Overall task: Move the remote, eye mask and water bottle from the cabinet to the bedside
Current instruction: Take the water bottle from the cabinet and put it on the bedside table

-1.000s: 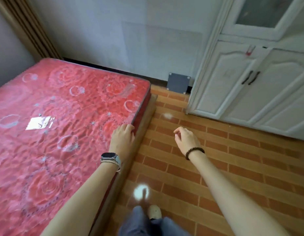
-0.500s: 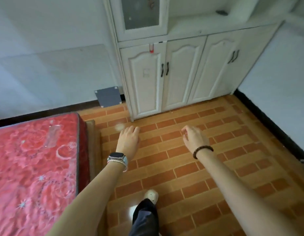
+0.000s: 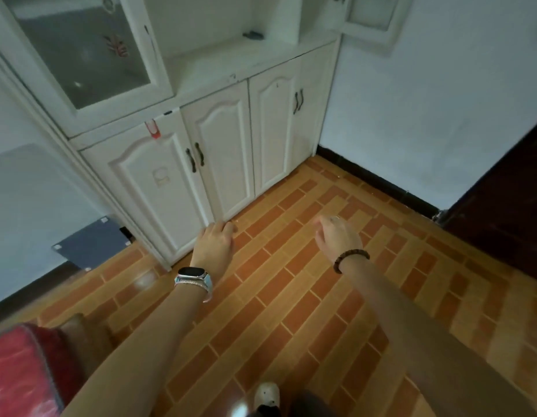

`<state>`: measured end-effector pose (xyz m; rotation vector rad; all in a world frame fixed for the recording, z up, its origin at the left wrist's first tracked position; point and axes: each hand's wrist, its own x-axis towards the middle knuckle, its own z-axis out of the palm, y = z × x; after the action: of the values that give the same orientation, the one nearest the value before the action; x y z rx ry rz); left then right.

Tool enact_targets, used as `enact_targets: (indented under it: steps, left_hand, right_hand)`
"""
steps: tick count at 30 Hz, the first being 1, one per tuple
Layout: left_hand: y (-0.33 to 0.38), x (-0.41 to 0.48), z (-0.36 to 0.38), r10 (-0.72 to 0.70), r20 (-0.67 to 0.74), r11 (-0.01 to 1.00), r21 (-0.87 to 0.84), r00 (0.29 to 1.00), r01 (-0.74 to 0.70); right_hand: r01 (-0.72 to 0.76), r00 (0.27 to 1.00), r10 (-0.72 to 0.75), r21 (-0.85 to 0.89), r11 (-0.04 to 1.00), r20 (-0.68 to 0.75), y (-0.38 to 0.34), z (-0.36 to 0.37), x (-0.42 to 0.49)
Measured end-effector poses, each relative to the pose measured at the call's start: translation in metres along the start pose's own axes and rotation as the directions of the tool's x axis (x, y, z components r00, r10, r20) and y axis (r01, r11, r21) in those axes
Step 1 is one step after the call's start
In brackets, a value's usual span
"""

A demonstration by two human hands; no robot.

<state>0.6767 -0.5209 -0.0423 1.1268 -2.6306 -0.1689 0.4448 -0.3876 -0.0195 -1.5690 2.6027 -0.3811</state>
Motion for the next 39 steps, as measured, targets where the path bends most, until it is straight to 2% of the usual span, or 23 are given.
enact_targets:
  steps: [8,14,29,39]
  left_hand:
    - [0.024,0.075,0.019,0.170,0.017,0.985,-0.027,0.985,-0.170]
    - [0.046,0.138,0.034,0.241,-0.015,0.971,-0.007,0.971,-0.241]
    - [0.165,0.325,0.080,0.278,-0.084,0.961,0.030,0.957,-0.276]
    - [0.220,0.433,0.097,0.289,-0.146,0.954,-0.031,0.946,-0.297]
  right_hand:
    - [-0.136,0.989,0.136,-0.012,0.991,-0.052,0.030,-0.014,0.031]
    - [-0.165,0.984,0.162,-0.041,0.985,-0.072,0.065,-0.027,0.070]
    - [-0.204,0.972,0.195,-0.053,0.978,-0.134,0.223,-0.086,0.212]
    - [-0.221,0.963,0.219,0.005,0.975,-0.157,0.298,-0.107,0.300]
